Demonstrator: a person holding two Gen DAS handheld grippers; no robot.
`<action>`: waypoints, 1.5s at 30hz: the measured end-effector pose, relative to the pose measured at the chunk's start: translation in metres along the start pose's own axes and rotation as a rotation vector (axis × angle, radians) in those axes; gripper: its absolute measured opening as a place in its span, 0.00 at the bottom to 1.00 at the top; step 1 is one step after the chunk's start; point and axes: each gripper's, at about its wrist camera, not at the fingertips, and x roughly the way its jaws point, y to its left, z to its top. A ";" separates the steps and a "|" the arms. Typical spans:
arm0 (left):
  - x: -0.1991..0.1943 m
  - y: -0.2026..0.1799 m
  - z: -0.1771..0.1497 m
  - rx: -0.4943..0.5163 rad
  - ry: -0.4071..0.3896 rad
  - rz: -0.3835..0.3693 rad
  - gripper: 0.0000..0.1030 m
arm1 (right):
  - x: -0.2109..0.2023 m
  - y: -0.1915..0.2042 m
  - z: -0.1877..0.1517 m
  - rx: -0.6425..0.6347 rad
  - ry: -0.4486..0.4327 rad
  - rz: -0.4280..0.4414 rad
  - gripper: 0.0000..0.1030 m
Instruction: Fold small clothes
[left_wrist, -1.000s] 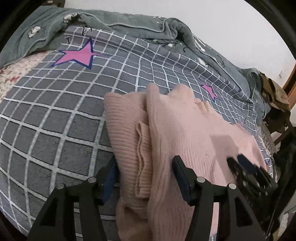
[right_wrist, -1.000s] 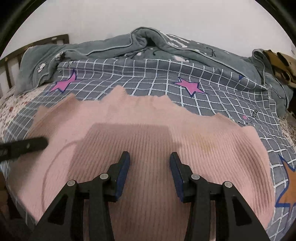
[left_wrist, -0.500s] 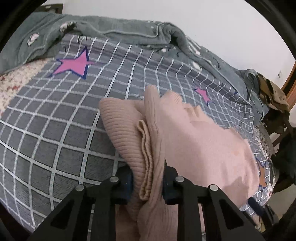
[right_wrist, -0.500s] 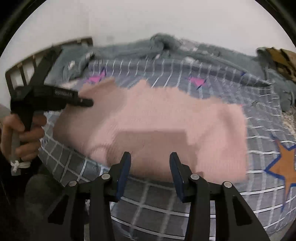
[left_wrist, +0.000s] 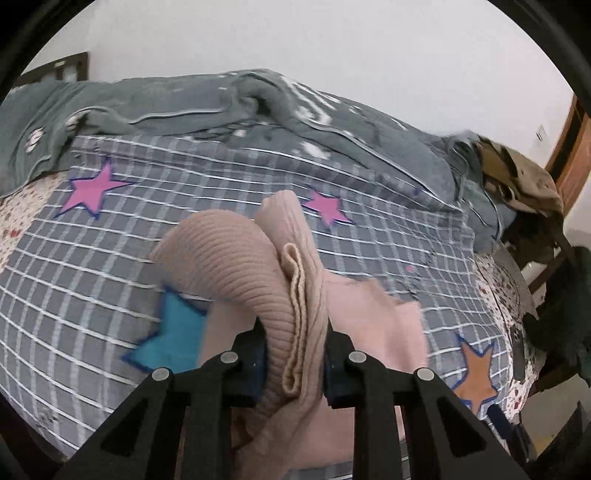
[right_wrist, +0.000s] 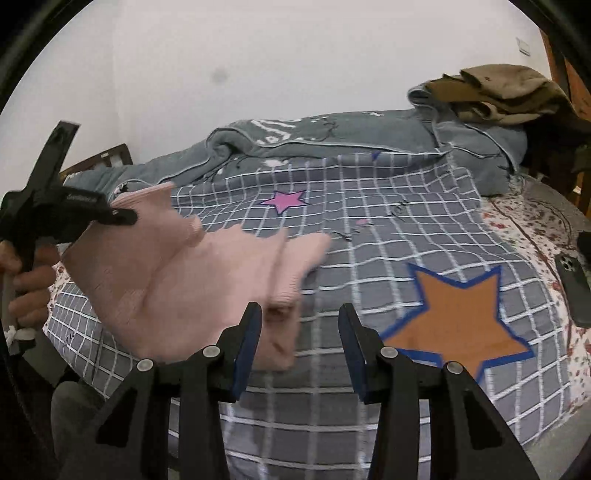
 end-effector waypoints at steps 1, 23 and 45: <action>0.004 -0.013 -0.003 0.017 0.007 -0.007 0.21 | -0.002 -0.009 -0.002 0.009 0.003 -0.001 0.41; 0.030 -0.074 -0.014 0.197 0.064 -0.069 0.56 | 0.016 -0.025 0.010 0.044 0.064 0.155 0.46; 0.026 0.093 -0.018 0.011 0.075 0.002 0.56 | 0.097 0.032 0.063 0.122 0.079 0.229 0.18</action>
